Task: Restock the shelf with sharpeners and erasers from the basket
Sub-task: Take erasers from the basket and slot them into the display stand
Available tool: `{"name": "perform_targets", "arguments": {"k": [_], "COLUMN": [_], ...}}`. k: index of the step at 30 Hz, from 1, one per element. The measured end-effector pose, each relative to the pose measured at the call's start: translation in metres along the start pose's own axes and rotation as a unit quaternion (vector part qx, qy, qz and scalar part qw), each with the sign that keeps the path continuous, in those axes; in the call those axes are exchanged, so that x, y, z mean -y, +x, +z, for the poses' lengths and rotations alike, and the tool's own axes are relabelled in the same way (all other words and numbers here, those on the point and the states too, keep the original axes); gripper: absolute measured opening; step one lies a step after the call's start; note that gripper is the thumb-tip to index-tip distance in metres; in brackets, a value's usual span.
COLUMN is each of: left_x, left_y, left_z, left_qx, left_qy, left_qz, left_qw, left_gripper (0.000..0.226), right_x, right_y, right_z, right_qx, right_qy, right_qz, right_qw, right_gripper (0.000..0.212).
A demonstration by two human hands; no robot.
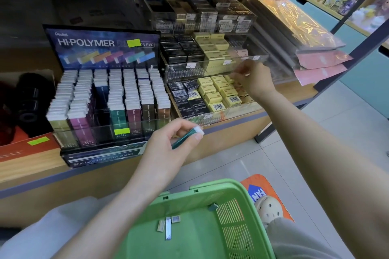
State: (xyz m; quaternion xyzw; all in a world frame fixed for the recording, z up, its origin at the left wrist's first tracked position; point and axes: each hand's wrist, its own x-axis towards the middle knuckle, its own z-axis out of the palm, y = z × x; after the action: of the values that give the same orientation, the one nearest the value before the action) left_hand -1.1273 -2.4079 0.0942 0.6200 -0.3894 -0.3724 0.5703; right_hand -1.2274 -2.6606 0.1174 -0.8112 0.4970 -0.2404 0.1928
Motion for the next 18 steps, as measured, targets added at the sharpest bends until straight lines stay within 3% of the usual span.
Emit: {"name": "perform_targets", "arguments": {"k": [7, 9, 12, 18], "left_x": [0.002, 0.001, -0.001, -0.007], "left_y": [0.001, -0.002, -0.002, -0.009], "left_z": [0.004, 0.004, 0.0, -0.007], "left_qx": [-0.014, 0.002, -0.015, -0.061], "left_qy": [-0.02, 0.01, 0.013, -0.002], "left_qz": [-0.04, -0.017, 0.007, 0.056], "left_qw": [0.999, 1.0, 1.0, 0.997], "left_gripper": [0.013, 0.015, 0.016, 0.015], "right_x": [-0.001, 0.007, 0.034, 0.067], "right_y": [-0.004, -0.014, -0.054, -0.14], "right_z": [-0.005, -0.006, -0.012, -0.015], "right_qx": [0.033, 0.015, -0.027, 0.177], "right_qy": [-0.035, -0.075, -0.026, 0.102], "right_qz": [-0.03, -0.074, -0.147, -0.115], "right_qw": [0.998, 0.994, 0.988, 0.972], "right_gripper": [0.016, 0.019, 0.02, 0.026]}}
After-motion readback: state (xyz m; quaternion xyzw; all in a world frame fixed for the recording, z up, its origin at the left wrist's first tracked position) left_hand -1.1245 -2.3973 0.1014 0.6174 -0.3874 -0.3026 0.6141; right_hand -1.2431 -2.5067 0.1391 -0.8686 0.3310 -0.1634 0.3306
